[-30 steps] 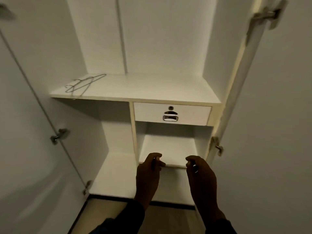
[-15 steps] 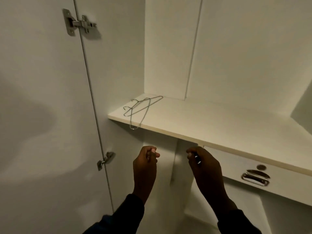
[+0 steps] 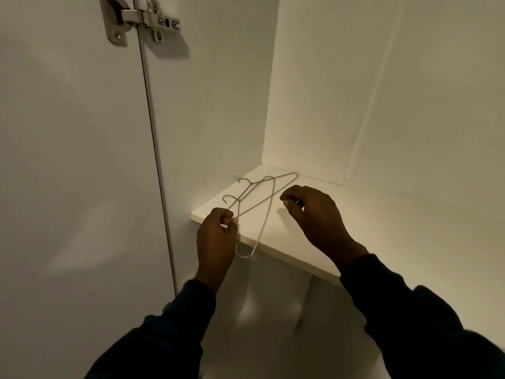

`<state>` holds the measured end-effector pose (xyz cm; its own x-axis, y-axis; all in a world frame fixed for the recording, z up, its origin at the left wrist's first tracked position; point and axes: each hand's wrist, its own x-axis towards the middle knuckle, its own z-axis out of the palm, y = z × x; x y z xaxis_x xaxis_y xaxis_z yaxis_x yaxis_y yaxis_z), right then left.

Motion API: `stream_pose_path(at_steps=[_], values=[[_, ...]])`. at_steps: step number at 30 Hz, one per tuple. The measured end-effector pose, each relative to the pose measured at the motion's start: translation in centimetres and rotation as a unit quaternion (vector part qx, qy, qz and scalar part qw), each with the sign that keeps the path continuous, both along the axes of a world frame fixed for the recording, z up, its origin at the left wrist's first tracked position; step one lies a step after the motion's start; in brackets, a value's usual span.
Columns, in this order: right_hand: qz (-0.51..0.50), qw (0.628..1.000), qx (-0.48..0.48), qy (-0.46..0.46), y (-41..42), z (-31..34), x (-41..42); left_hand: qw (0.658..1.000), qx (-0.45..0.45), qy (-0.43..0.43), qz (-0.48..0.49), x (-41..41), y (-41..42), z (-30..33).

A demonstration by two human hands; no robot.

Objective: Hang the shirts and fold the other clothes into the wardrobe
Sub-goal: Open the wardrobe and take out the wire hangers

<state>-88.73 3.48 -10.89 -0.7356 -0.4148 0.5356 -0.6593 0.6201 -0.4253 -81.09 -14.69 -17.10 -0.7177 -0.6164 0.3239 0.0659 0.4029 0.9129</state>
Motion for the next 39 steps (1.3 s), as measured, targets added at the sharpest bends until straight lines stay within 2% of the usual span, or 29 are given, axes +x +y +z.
stream_pose_path(at_steps=[5, 9, 11, 15, 19, 22, 28, 36, 38, 39], values=[[0.064, 0.991, 0.115, 0.033, -4.4, -0.7, -9.9, 0.994, -0.071, -0.07, 0.044, -4.7, -3.4, -0.1], [0.185, 0.962, 0.176, 0.092, -8.1, -2.8, -15.2, 0.98, -0.13, -0.132, 0.076, -7.6, -5.6, -0.2], [0.224, 0.95, 0.199, 0.084, -9.7, -3.7, -17.1, 0.971, -0.158, -0.161, 0.081, -8.7, -6.3, 0.2], [0.243, 0.93, 0.255, 0.106, -11.4, -4.2, -19.3, 0.949, -0.211, -0.228, 0.059, -10.7, -6.4, 0.6], [0.257, 0.926, 0.222, 0.167, -10.2, -4.3, -21.8, 0.952, -0.18, -0.243, 0.043, -12.6, -6.4, 1.0], [0.234, 0.939, 0.18, 0.177, -7.9, -3.3, -23.5, 0.954, -0.173, -0.243, 0.03, -13.7, -6.1, 1.1], [0.182, 0.964, 0.171, 0.09, -3.0, -2.1, -28.6, 0.93, -0.25, -0.268, -0.027, -16.7, -4.2, 2.0], [0.188, 0.966, 0.177, 0.023, -2.0, -3.1, -29.1, 0.862, -0.375, -0.341, 0.018, -18.8, -1.7, 2.7], [0.195, 0.965, 0.175, 0.028, -2.2, -2.9, -28.7, 0.864, -0.37, -0.342, 0.029, -18.6, -1.6, 2.7], [0.203, 0.964, 0.166, 0.031, -2.2, -2.8, -28.6, 0.875, -0.352, -0.331, 0.036, -18.4, -1.6, 2.7]])
